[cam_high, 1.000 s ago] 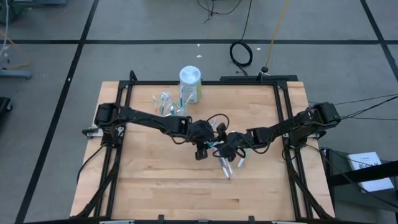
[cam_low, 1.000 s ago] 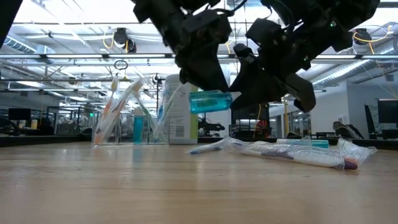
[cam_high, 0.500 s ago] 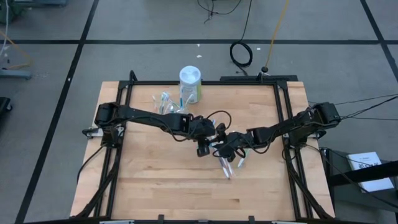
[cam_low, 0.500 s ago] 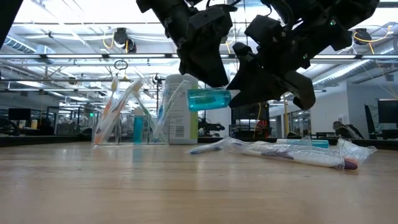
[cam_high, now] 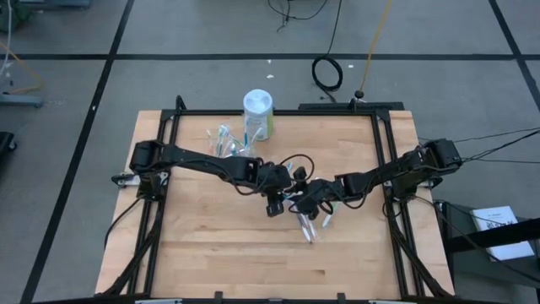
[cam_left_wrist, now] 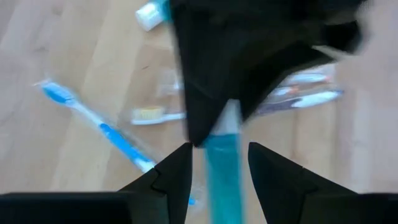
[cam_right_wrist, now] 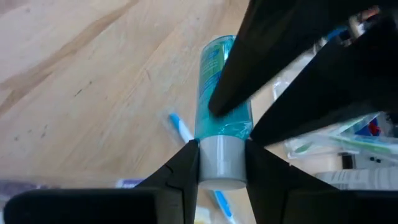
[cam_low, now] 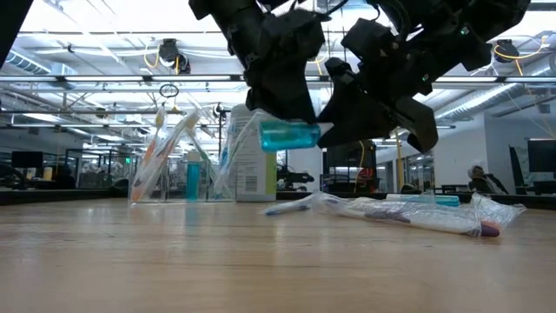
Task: Pick & Place toothbrushing station
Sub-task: Put the bottom blue mouthwash into the transparent organizer
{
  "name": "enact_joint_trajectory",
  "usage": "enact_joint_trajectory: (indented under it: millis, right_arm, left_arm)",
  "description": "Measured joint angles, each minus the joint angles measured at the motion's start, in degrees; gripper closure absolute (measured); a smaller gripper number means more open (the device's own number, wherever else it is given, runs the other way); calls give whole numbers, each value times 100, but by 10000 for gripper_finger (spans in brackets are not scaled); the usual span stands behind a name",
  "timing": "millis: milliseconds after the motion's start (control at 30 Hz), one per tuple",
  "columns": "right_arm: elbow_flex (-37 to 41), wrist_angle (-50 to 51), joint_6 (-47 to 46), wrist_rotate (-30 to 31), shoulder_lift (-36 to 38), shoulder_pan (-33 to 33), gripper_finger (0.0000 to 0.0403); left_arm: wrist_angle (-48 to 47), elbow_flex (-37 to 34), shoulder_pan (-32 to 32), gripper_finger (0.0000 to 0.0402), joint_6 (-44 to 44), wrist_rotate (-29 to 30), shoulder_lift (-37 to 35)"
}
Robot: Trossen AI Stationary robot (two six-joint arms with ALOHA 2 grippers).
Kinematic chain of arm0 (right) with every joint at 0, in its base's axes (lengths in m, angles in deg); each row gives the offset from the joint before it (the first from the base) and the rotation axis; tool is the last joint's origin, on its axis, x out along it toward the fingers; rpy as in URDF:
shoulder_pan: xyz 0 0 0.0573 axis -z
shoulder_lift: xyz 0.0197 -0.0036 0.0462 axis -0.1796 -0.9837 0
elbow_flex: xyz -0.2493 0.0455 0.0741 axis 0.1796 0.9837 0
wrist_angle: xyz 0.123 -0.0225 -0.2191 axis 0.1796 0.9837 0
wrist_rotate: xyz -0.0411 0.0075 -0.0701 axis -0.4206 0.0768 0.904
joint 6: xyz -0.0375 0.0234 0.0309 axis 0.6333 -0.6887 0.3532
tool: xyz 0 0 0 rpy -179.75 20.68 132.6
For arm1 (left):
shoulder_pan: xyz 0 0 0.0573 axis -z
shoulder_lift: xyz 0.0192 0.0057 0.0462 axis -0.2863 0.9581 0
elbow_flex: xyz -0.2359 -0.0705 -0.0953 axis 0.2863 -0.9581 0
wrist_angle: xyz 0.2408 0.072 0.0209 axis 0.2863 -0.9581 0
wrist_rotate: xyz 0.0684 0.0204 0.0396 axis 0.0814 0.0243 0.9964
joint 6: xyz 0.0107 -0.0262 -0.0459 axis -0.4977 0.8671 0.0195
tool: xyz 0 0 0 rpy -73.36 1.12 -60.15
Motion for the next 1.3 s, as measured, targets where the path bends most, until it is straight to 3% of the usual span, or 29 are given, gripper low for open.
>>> enact_joint_trajectory:
  millis: [100, 367, 700, 1000, 1300]
  right_arm:
    - [6, -115, 19, 46, 0, -40, 307]
    - [13, -171, 71, 25, -2, -63, 307]
    - [12, -239, 35, 219, -2, -63, 280]
    - [9, -229, -158, 587, -2, -69, 267]
    - [-2, -154, -310, 666, 4, -74, 259]
  left_arm:
    - [4, -2, -4, 240, -11, 173, 69]
    - [70, -4, 0, 243, -155, -62, 89]
    - [-59, -7, -42, 319, -168, -88, 89]
    - [-98, -7, -46, 325, -197, 10, 89]
    - [-1288, -26, -34, 325, 33, 76, -164]
